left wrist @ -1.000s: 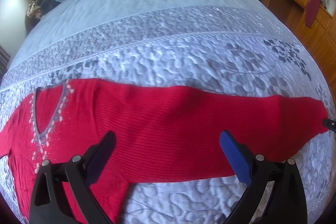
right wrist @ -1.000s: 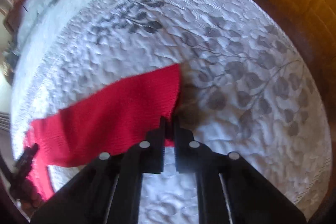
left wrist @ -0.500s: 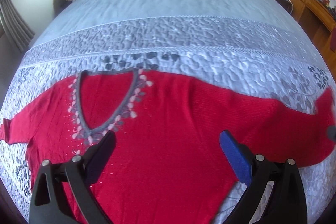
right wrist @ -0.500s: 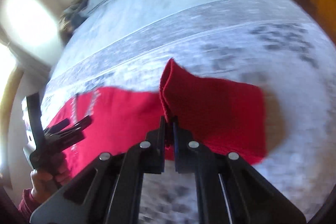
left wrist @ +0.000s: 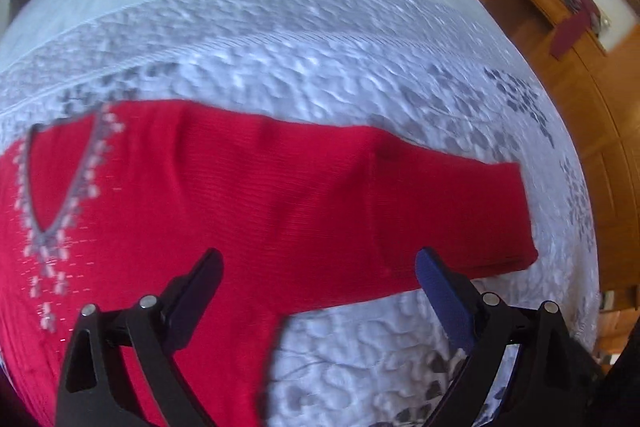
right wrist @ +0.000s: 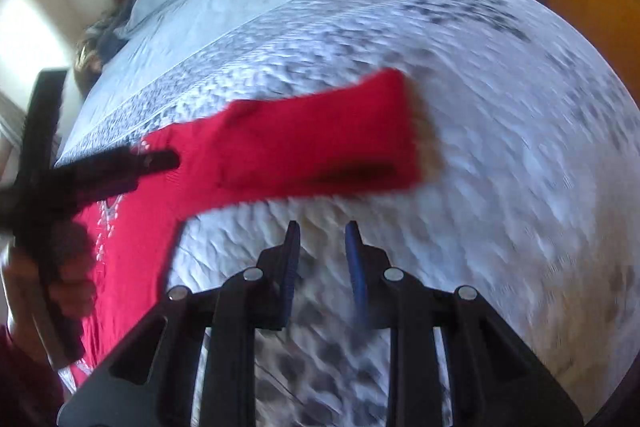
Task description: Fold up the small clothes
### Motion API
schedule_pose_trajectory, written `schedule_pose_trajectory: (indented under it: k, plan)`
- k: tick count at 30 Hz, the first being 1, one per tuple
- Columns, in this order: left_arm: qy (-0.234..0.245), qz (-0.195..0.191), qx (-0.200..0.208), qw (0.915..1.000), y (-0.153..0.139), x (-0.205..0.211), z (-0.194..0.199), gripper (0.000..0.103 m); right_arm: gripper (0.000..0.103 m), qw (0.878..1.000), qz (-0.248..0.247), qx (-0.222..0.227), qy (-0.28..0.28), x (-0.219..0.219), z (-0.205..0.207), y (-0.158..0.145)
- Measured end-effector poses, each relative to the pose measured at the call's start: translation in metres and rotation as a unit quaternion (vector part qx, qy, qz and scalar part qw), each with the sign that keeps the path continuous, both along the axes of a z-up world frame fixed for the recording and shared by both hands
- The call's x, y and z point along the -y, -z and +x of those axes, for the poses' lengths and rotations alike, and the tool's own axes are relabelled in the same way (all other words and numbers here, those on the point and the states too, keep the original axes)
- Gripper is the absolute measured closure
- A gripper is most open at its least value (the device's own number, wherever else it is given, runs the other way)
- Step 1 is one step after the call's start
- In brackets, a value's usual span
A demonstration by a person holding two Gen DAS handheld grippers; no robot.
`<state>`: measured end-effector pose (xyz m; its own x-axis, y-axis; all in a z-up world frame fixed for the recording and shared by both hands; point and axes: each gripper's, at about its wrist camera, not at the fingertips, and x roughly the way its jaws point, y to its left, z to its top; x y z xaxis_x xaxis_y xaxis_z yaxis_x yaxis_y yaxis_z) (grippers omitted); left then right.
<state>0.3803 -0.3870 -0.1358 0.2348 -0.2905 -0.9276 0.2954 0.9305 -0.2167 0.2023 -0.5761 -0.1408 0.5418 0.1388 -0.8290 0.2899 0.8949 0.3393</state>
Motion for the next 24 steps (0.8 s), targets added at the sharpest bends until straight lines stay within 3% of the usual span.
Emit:
schedule_pose_trajectory:
  k: [6, 11, 13, 16, 19, 24]
  plan:
    - [0.018, -0.006, -0.028, 0.9994, 0.019, 0.034, 0.01, 0.02, 0.078, 1.0, 0.008, -0.004, -0.007, 0.0, 0.004, 0.019]
    - [0.016, -0.023, -0.037, 0.999, 0.03, 0.046, 0.017, 0.038, 0.073, 1.0, 0.002, -0.015, -0.009, -0.001, 0.009, 0.032]
    - [0.018, -0.015, -0.033, 0.9992, 0.032, 0.05, 0.018, 0.048, 0.071, 1.0, 0.008, -0.011, 0.004, 0.006, 0.007, 0.031]
    - [0.014, -0.023, -0.028, 0.9993, 0.029, 0.046, 0.016, 0.077, 0.067, 1.0, 0.006, -0.006, 0.006, 0.008, 0.007, 0.03]
    - [0.014, -0.027, -0.025, 0.9992, 0.028, 0.042, 0.017, 0.096, 0.066, 1.0, 0.015, -0.001, 0.004, 0.007, 0.008, 0.03]
    - [0.005, -0.052, -0.019, 0.9985, 0.014, 0.032, 0.016, 0.099, 0.064, 1.0, 0.012, -0.006, 0.005, 0.006, 0.009, 0.033]
